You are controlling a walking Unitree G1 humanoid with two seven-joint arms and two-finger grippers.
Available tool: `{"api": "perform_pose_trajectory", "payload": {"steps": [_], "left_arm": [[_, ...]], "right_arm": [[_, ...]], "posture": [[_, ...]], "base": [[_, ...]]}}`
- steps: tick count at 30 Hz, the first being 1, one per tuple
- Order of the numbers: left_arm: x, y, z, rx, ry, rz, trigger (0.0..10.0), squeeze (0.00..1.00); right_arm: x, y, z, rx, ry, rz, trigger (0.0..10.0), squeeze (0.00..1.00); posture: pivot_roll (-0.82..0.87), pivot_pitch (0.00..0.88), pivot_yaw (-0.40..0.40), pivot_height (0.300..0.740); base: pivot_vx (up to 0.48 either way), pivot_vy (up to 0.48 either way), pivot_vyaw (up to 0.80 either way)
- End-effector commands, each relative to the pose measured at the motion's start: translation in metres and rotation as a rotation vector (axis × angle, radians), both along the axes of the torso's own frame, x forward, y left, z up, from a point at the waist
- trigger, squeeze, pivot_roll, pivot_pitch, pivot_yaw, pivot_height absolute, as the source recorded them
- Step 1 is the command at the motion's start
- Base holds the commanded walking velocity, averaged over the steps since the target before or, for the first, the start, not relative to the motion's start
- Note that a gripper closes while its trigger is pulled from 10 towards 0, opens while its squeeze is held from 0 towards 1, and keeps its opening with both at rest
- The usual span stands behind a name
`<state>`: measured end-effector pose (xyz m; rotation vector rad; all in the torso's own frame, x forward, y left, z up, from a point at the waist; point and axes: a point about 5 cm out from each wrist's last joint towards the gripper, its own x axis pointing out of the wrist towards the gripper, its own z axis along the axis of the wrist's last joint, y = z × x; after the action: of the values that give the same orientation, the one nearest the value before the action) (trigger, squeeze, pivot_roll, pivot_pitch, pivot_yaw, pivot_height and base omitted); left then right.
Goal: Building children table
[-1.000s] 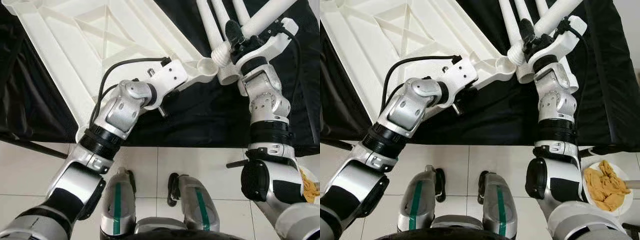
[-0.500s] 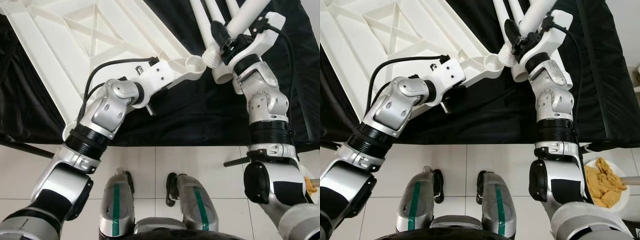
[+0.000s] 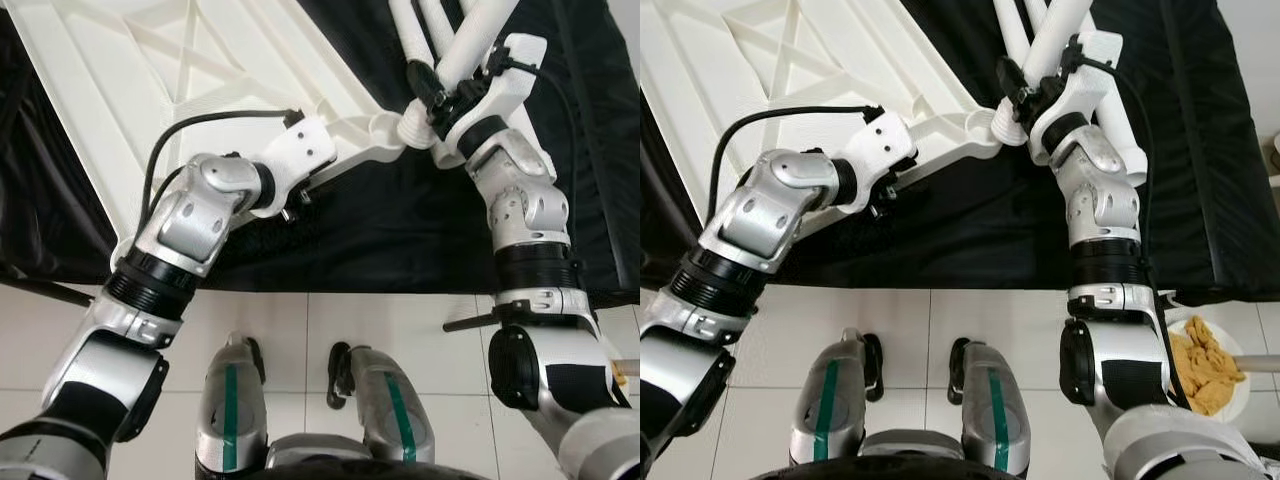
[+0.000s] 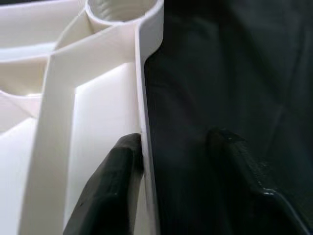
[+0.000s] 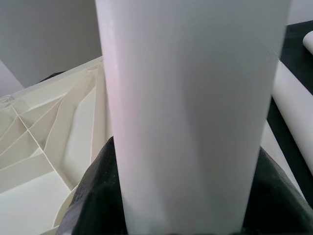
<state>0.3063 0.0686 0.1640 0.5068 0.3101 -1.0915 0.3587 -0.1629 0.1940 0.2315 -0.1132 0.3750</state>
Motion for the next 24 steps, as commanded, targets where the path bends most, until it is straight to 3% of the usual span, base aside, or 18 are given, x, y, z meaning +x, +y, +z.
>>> {"api": "perform_pose_trajectory", "payload": {"steps": [1, 3, 4, 6, 8, 9, 11, 17, 20, 24], "left_arm": [[-0.004, -0.007, 0.011, -0.047, -0.008, -0.081, 10.0, 0.00], [-0.004, -0.007, 0.011, -0.047, -0.008, -0.081, 10.0, 0.00], [-0.001, -0.009, 0.024, -0.121, -0.009, -0.087, 10.0, 0.00], [-0.001, -0.009, 0.024, -0.121, -0.009, -0.087, 10.0, 0.00], [0.012, -0.011, 0.056, -0.332, -0.039, 0.004, 10.0, 0.00], [0.012, -0.011, 0.056, -0.332, -0.039, 0.004, 10.0, 0.00], [0.025, -0.006, 0.073, -0.473, -0.071, 0.144, 10.0, 0.00], [0.033, -0.001, 0.081, -0.578, -0.047, 0.251, 10.0, 0.00], [0.035, 0.001, 0.085, -0.622, -0.028, 0.250, 10.0, 0.00], [0.034, 0.001, 0.089, -0.619, -0.033, 0.219, 10.0, 0.00]], "right_arm": [[0.002, 0.001, 0.006, 0.019, -0.034, 0.017, 10.0, 0.00], [0.002, 0.001, 0.006, 0.019, -0.034, 0.017, 10.0, 0.00], [0.003, 0.004, 0.009, 0.034, -0.055, 0.027, 10.0, 0.00], [0.003, 0.004, 0.009, 0.034, -0.055, 0.027, 10.0, 0.00], [0.005, 0.014, 0.019, 0.054, -0.126, 0.052, 10.0, 0.00], [0.005, 0.014, 0.019, 0.054, -0.126, 0.052, 10.0, 0.00], [0.004, 0.023, 0.025, 0.061, -0.174, 0.074, 10.0, 0.00], [0.000, 0.029, 0.024, 0.046, -0.196, 0.135, 10.0, 0.00], [-0.004, 0.034, 0.021, 0.025, -0.201, 0.221, 10.0, 0.00], [-0.007, 0.035, 0.020, 0.004, -0.204, 0.286, 10.0, 0.00]], "posture": [[0.09, 0.101, -0.066, 0.740], [0.09, 0.101, -0.066, 0.740], [0.09, 0.100, -0.065, 0.740], [0.09, 0.100, -0.065, 0.740], [0.09, 0.085, -0.052, 0.740], [0.09, 0.085, -0.052, 0.740], [0.09, 0.080, -0.050, 0.740], [0.12, 0.068, -0.057, 0.740], [0.12, 0.065, -0.060, 0.740], [0.13, 0.056, -0.059, 0.740]], "base": [[0.000, 0.000, 0.00], [0.000, 0.000, 0.00], [0.000, 0.000, 0.00], [0.000, 0.000, 0.00], [0.000, 0.000, 0.00], [0.000, 0.000, 0.00], [0.000, 0.000, 0.00], [0.000, 0.000, 0.00], [0.000, 0.000, 0.00], [0.000, 0.000, 0.00]]}}
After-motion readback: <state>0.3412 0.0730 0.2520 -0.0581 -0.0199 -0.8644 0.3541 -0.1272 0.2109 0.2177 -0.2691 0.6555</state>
